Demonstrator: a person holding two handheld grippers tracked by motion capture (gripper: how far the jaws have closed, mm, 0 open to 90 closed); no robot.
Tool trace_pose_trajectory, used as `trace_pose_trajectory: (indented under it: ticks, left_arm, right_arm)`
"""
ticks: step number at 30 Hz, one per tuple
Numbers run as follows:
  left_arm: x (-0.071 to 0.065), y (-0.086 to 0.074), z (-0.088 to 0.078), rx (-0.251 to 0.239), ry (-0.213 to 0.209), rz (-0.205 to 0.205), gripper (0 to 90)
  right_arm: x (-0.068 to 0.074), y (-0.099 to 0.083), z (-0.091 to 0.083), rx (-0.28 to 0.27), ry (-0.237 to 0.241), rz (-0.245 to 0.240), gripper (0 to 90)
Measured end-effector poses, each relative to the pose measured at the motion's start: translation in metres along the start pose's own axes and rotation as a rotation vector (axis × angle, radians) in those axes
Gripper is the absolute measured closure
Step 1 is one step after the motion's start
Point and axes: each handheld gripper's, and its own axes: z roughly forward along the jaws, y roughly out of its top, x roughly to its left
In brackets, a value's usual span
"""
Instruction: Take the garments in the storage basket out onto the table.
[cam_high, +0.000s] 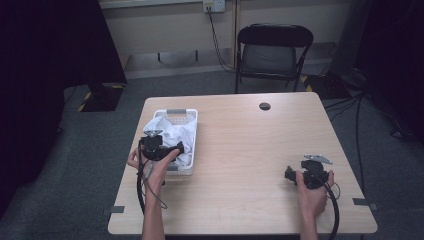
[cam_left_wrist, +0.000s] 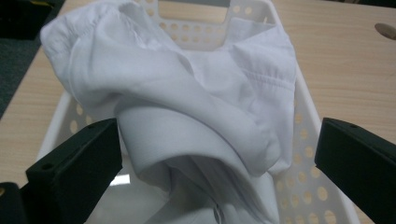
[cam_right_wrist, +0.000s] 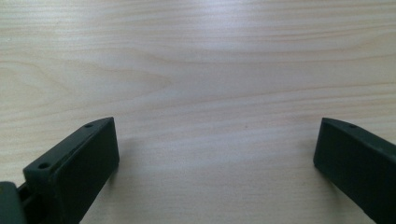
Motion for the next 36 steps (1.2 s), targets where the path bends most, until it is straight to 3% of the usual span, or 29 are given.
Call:
trace_pose_trajectory:
  ticks: [17, 18, 27, 36]
  left_arm:
    - [-0.001, -0.007, 0.036, 0.124, 0.041, 0.010, 1.9]
    - [-0.001, -0.007, 0.041, 0.137, 0.062, 0.008, 1.9]
    - [0.000, -0.006, 0.051, 0.156, 0.053, -0.002, 3.9]
    - [-0.002, -0.006, 0.059, 0.212, 0.095, 0.023, 7.7]
  right_arm:
    - [0.000, 0.000, 0.000, 0.000, 0.000, 0.000, 0.0]
    - [0.000, 0.000, 0.000, 0.000, 0.000, 0.000, 0.0]
    - [0.000, 0.000, 0.000, 0.000, 0.000, 0.000, 0.0]
    - [0.000, 0.000, 0.000, 0.000, 0.000, 0.000, 0.0]
